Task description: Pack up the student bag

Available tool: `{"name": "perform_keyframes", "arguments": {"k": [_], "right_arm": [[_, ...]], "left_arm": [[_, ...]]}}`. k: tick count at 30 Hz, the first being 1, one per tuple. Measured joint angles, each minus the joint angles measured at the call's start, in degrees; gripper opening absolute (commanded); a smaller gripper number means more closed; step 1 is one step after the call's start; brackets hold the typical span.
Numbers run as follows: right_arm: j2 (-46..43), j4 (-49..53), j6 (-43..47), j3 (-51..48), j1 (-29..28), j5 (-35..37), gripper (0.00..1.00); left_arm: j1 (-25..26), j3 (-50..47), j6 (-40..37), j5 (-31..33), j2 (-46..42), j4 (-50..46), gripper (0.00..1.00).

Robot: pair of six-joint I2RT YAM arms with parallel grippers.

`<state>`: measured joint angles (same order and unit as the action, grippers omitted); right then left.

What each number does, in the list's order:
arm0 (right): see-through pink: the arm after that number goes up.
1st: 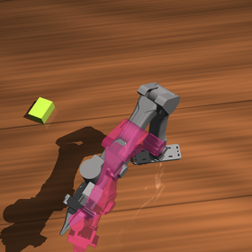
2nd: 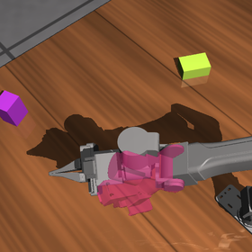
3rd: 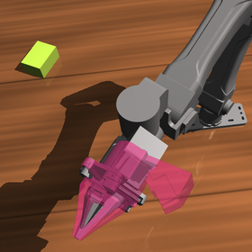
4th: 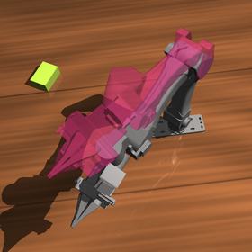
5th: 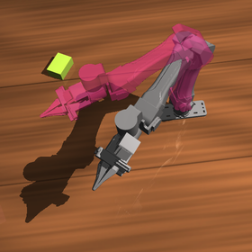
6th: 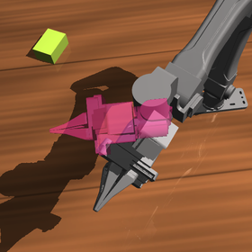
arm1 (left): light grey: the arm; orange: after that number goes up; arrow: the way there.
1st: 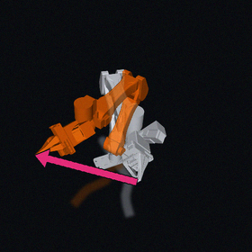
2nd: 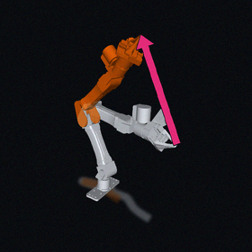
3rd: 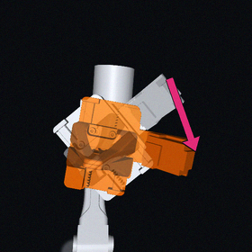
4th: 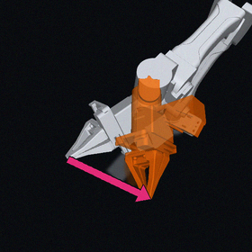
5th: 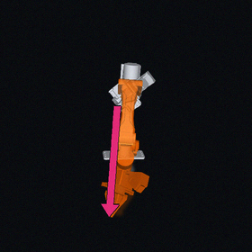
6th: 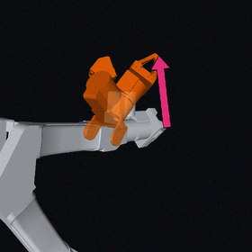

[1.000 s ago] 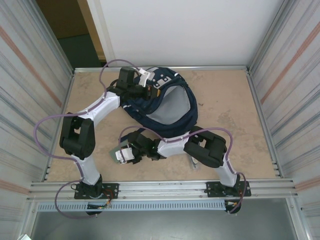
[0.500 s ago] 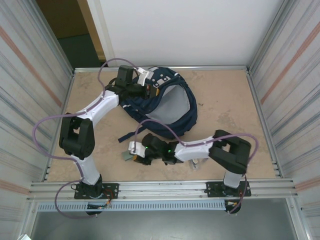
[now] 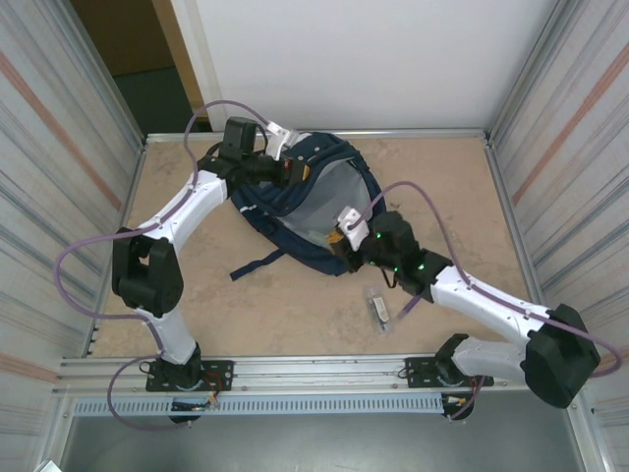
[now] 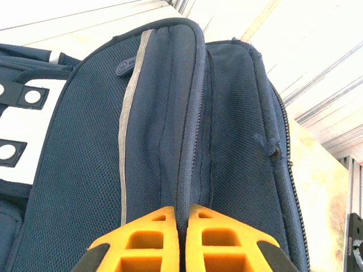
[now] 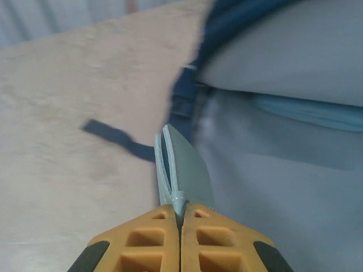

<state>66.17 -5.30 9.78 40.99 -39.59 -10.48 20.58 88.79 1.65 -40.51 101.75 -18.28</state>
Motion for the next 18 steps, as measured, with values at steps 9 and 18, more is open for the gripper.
{"name": "perform_keyframes", "arguments": {"k": [9,18], "right_arm": [[19.17,4.76,27.19,16.13,4.74,-1.7,0.0],[37.11,-3.17,47.82,24.79,5.53,-6.05,0.16]], "left_arm": [[0.0,1.01,-0.2,-1.64,0.0,-1.66,0.0],[-0.24,1.2,-0.39,-2.51,0.0,-5.81,0.0]]}}
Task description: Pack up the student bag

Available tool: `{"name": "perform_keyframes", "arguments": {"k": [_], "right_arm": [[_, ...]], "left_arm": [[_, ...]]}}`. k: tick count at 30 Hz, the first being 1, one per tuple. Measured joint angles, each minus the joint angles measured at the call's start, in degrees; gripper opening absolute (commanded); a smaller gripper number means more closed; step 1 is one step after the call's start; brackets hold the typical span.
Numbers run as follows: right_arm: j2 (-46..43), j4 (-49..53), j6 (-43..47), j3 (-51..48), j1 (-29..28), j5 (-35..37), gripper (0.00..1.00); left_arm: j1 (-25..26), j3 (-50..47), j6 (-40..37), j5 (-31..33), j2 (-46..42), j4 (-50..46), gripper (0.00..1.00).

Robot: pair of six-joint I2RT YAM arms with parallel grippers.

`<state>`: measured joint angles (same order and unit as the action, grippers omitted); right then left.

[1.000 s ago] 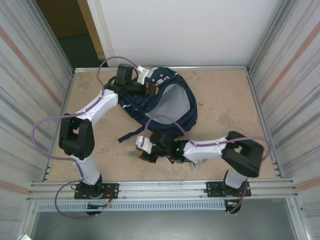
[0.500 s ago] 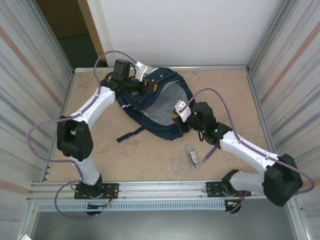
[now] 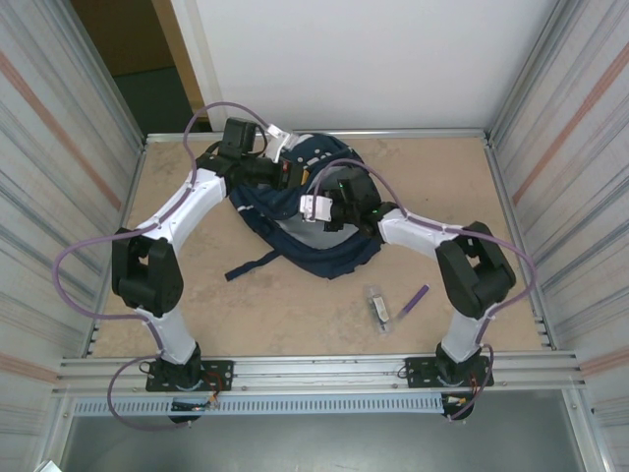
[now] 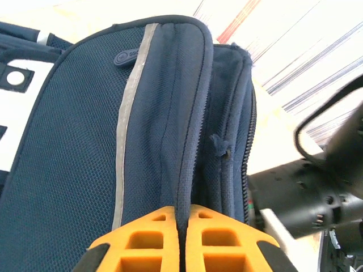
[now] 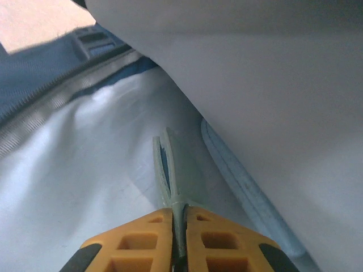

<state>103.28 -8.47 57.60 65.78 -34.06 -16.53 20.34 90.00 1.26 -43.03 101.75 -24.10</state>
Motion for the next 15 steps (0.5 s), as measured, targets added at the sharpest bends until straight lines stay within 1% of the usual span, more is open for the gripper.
{"name": "perform_keyframes", "arguments": {"k": [1,2,3,4,6,8,11,13,15], "right_arm": [[0.7,-1.14,0.98,0.04,0.11,-0.28,0.18],[1.79,-2.8,1.33,0.33,0.44,-0.57,0.22],[3.06,-4.74,1.49,0.87,0.66,-0.46,0.31],[4.26,-6.75,1.53,1.25,0.85,-0.22,0.36],[6.19,-10.38,0.61,1.22,1.42,0.98,0.4],[6.69,-12.46,-2.36,-0.04,2.32,2.8,0.45],[6.43,-12.92,-9.01,-3.89,4.83,4.52,0.47],[5.18,-10.45,-14.16,-6.58,6.47,4.11,0.48],[3.04,-5.62,-20.61,-7.45,7.26,2.89,0.48]], "left_arm": [[-0.04,0.0,0.0,0.02,0.0,-0.2,0.0],[-0.13,0.0,-0.02,0.02,0.0,-0.37,0.0],[-0.24,0.0,-0.15,0.2,0.0,-0.13,0.0],[-0.42,0.0,-0.24,0.37,0.0,0.02,0.0],[-0.9,0.0,-0.26,0.96,0.0,0.13,0.0],[-1.18,0.0,-0.22,0.68,-0.07,0.33,0.0],[-0.79,0.0,-0.2,0.07,-0.42,0.31,0.0],[-0.63,0.0,-0.15,-0.15,-0.55,0.28,0.0],[-0.55,0.0,0.04,-0.59,-0.63,0.26,0.0]]}}
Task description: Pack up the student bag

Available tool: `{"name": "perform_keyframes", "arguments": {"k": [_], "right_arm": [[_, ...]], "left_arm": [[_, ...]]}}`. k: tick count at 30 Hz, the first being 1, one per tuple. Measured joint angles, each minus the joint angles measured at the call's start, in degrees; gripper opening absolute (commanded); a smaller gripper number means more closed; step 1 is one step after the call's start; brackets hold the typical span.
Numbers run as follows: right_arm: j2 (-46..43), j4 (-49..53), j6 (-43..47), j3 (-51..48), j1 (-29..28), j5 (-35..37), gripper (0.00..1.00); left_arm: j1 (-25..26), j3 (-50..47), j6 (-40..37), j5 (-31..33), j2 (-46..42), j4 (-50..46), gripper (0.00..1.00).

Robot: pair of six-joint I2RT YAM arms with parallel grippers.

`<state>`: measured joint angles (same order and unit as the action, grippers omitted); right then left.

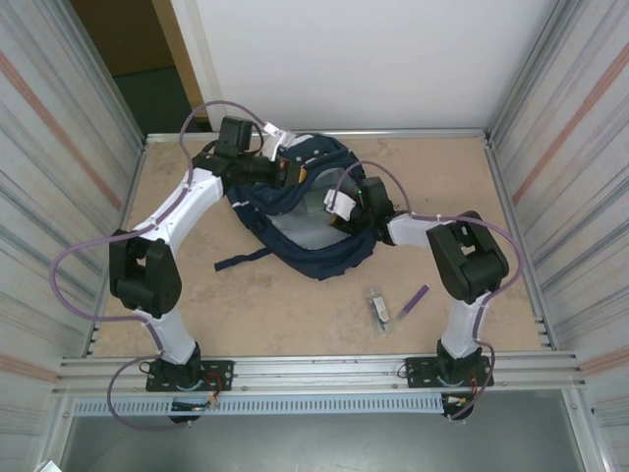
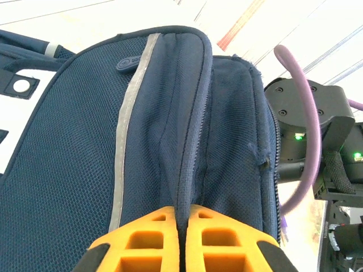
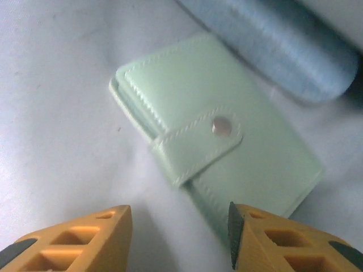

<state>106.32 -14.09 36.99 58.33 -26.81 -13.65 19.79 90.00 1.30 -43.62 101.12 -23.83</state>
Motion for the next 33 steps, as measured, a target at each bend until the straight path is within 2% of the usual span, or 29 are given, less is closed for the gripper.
{"name": "perform_keyframes", "arguments": {"k": [4,7,10,14,19,25,33], "right_arm": [[-6.64,4.2,-16.79,-0.96,-0.57,0.13,0.49],[-11.1,6.49,-34.07,-1.6,-0.46,0.35,0.44],[-12.13,9.42,-49.2,-1.55,-0.26,-0.33,0.29],[-10.78,13.84,-63.67,-1.29,-0.7,-3.15,0.29],[-4.66,15.87,-69.72,2.51,-1.97,-4.11,0.25],[4.92,15.85,-69.07,10.84,-0.61,-2.36,0.24],[12.76,14.05,-66.31,19.71,1.07,-2.51,0.25]], "left_arm": [[0.2,0.0,0.15,-0.35,-0.15,-0.02,0.0],[0.2,0.0,0.2,-0.33,-0.2,-0.04,0.0],[0.22,0.0,0.2,-0.33,-0.2,-0.04,0.0],[0.22,0.0,0.22,-0.35,-0.2,-0.04,0.0],[0.37,0.0,0.44,-0.33,-0.2,0.0,0.0],[1.07,-0.66,0.42,-0.35,-0.2,0.04,0.0],[1.07,-2.82,0.46,-0.33,-0.63,1.51,0.0]]}}
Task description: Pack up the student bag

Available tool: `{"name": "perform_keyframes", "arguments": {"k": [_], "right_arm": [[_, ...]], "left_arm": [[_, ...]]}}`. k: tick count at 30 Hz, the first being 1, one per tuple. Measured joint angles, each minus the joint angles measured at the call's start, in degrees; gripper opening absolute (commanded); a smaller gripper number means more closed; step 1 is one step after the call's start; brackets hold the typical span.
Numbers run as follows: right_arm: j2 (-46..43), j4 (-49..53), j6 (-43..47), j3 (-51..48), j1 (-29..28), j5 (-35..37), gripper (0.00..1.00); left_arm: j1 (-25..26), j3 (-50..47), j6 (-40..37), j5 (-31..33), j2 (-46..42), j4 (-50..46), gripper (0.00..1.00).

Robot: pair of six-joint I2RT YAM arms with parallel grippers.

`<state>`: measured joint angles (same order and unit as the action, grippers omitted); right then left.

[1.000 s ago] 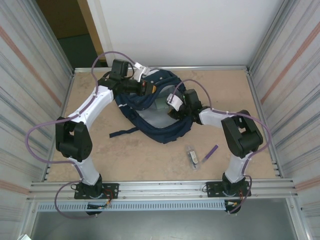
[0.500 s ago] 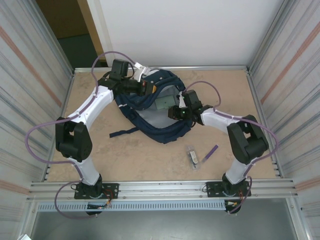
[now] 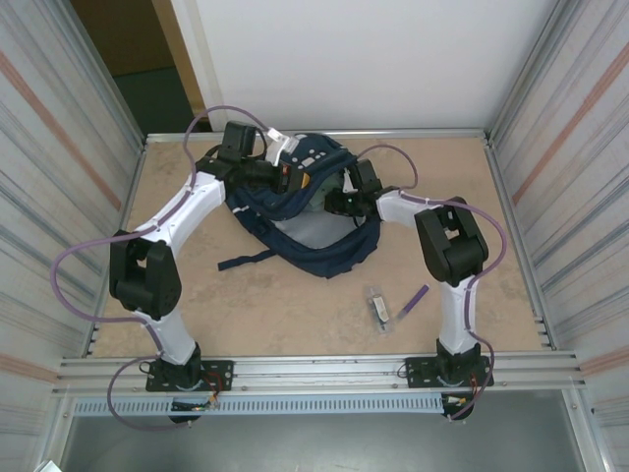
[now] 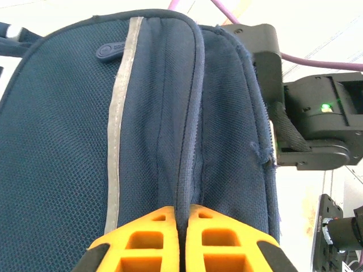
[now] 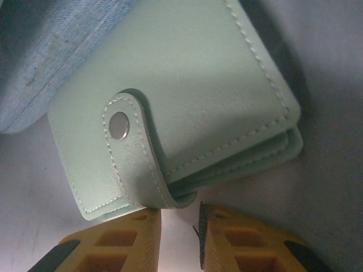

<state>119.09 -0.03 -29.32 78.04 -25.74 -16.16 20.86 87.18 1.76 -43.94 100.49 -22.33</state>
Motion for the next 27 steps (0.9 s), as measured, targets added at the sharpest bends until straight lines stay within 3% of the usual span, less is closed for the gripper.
{"name": "perform_keyframes", "arguments": {"k": [9,15,18,20,25,27], "right_arm": [[0.57,-4.31,-0.2,-0.39,0.39,-4.9,0.39],[-14.78,-1.92,-0.11,-13.88,0.63,-6.16,0.46],[-24.44,0.15,-0.07,-20.92,1.44,-5.07,0.47],[-29.99,1.44,0.02,-25.18,2.19,-3.65,0.47],[-41.11,9.99,1.14,-30.82,2.84,2.78,0.48],[-44.15,13.14,1.92,-31.01,2.56,5.42,0.49]], "left_arm": [[0.15,-1.22,1.51,0.35,0.0,2.14,0.0],[2.84,-1.57,2.64,3.06,2.91,4.44,0.0],[5.11,-1.31,2.84,4.59,6.12,4.63,0.13],[6.49,-1.2,3.28,5.49,8.09,4.66,0.33],[8.83,-2.38,6.43,7.67,8.57,3.52,0.42],[8.66,-4.9,8.87,10.64,5.79,2.51,0.51]]}}
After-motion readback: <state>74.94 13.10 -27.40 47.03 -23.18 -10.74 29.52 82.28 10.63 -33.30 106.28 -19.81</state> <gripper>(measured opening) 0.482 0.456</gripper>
